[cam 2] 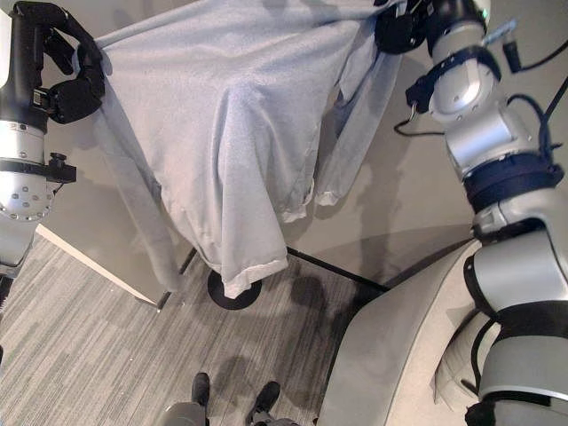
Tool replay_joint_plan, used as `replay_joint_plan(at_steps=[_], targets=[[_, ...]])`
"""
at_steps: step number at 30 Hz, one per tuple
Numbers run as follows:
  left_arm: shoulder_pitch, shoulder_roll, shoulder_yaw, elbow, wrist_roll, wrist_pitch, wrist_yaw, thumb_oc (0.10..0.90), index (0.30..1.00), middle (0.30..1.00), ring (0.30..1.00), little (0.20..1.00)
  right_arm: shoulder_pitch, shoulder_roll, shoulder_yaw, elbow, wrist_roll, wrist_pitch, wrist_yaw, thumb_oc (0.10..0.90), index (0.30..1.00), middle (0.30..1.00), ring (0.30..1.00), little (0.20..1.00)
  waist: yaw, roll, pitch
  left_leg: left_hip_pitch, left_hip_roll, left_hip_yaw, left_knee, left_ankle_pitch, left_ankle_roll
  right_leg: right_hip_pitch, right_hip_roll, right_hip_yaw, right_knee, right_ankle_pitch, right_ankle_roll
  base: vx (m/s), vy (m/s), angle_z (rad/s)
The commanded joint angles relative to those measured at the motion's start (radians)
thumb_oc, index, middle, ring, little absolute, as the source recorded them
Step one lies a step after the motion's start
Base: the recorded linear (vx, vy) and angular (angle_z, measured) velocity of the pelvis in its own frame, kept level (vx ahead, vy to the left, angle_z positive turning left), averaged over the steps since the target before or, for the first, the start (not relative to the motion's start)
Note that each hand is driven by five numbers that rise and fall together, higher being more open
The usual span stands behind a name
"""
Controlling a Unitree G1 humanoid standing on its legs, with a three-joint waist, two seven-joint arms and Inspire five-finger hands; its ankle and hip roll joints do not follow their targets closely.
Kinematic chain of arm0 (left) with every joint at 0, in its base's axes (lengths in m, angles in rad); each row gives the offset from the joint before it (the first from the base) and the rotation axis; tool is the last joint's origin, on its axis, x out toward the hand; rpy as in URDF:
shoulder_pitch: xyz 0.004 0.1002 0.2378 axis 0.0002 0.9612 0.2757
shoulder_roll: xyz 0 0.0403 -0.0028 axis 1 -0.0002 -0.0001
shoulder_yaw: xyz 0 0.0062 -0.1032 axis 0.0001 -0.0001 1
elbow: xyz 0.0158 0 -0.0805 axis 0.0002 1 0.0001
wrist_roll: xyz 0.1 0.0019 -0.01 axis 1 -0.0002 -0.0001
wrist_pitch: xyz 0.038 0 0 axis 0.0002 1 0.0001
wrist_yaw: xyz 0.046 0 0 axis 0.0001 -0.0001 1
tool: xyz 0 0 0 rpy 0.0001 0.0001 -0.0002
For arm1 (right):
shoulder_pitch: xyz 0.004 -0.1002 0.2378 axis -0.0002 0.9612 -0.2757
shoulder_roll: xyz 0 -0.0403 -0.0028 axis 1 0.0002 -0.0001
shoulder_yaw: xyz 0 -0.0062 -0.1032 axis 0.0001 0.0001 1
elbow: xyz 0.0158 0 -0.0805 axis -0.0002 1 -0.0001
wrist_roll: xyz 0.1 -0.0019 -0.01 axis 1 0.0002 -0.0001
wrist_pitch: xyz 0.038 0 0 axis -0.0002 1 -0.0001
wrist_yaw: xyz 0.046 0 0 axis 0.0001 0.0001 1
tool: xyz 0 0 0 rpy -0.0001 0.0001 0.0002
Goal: Hang the clothes on the sofa on the clothes rack.
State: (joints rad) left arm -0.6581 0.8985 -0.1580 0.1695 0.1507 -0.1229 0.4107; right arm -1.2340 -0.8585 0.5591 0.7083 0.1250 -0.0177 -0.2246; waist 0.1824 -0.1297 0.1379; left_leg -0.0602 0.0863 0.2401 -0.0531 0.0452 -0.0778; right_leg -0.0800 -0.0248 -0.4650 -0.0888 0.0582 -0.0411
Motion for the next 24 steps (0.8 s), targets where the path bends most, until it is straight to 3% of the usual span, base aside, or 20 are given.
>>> replay_joint_plan(at_steps=[1,5,7,8,9,10,13,24], targets=[[-0.025,0.056,0.148,-0.045,-0.001,0.009,0.045,0.400,0.300,0.300,0.300,0.300,0.031,-0.062,-0.152,-0.010,-0.021,0.020,-0.090,0.400,0.300,0.300,0.300,0.300,0.014,-0.034,0.015,0.008,-0.006,0.052,-0.034,-0.084,-0.026,0.182,-0.144,-0.008,0.002,-0.088,0.189,-0.05,0.053,-0.03],[0.089,-0.005,0.201,-0.058,-0.023,0.006,0.038,0.400,0.300,0.300,0.300,0.300,0.210,0.034,-0.254,-0.058,-0.023,0.011,-0.090,0.400,0.300,0.300,0.300,0.300,0.009,-0.019,0.018,0.023,-0.014,0.054,-0.034,-0.096,-0.014,0.190,-0.152,-0.003,0.002,-0.084,0.187,0.02,0.033,-0.11],[0.138,-0.052,0.216,-0.058,-0.052,-0.003,0.027,0.402,0.302,0.302,0.302,0.302,0.270,0.100,-0.295,-0.087,0.030,-0.010,-0.078,0.668,0.702,0.702,0.702,0.702,0.006,-0.008,0.022,0.030,-0.018,0.056,-0.034,-0.099,-0.010,0.193,-0.156,0.002,0.002,-0.084,0.185,0.02,0.032,-0.09],[0.142,-0.051,0.216,-0.060,-0.053,-0.003,0.027,0.551,0.526,0.526,0.526,0.526,0.276,0.101,-0.298,-0.091,0.030,-0.009,-0.078,0.800,0.900,0.900,0.900,0.900,0.007,-0.009,0.020,0.031,-0.018,0.056,-0.034,-0.100,-0.010,0.194,-0.156,0.002,0.002,-0.084,0.185,0.02,0.021,-0.03],[0.171,-0.084,0.223,-0.059,-0.078,-0.008,0.026,0.800,0.900,0.900,0.900,0.900,0.320,0.157,-0.327,-0.123,0.105,-0.025,-0.063,0.800,0.900,0.900,0.900,0.900,0.003,-0.004,0.023,0.036,-0.019,0.059,-0.034,-0.101,-0.008,0.197,-0.159,0.001,0.002,-0.081,0.184,0.02,0.026,-0.08],[0.208,-0.118,0.238,-0.044,-0.123,-0.023,0.018,0.800,0.900,0.900,0.900,0.900,0.367,0.219,-0.355,-0.177,0.185,-0.055,-0.046,0.800,0.900,0.900,0.900,0.900,-0.004,0.005,0.025,0.041,-0.021,0.063,-0.034,-0.105,-0.005,0.200,-0.164,0.003,0.002,-0.081,0.184,0.03,0.030,-0.12],[0.263,-0.161,0.258,-0.015,-0.209,-0.042,0.008,0.800,0.900,0.900,0.900,0.900,0.441,0.285,-0.382,-0.261,0.256,-0.081,-0.019,0.800,0.900,0.900,0.900,0.900,-0.015,0.014,0.022,0.052,-0.023,0.070,-0.034,-0.109,-0.001,0.206,-0.168,0.007,0.002,-0.077,0.181,0.01,0.013,-0.05],[0.376,-0.201,0.306,0.003,-0.264,-0.055,-0.019,0.800,0.900,0.900,0.900,0.900,0.615,0.284,-0.482,-0.396,0.267,-0.111,0.008,0.800,0.900,0.900,0.900,0.900,-0.044,0.030,-0.006,0.098,-0.026,0.077,-0.034,-0.124,0.004,0.246,-0.171,0.009,0.002,-0.084,0.177,0.02,-0.003,-0.05]])
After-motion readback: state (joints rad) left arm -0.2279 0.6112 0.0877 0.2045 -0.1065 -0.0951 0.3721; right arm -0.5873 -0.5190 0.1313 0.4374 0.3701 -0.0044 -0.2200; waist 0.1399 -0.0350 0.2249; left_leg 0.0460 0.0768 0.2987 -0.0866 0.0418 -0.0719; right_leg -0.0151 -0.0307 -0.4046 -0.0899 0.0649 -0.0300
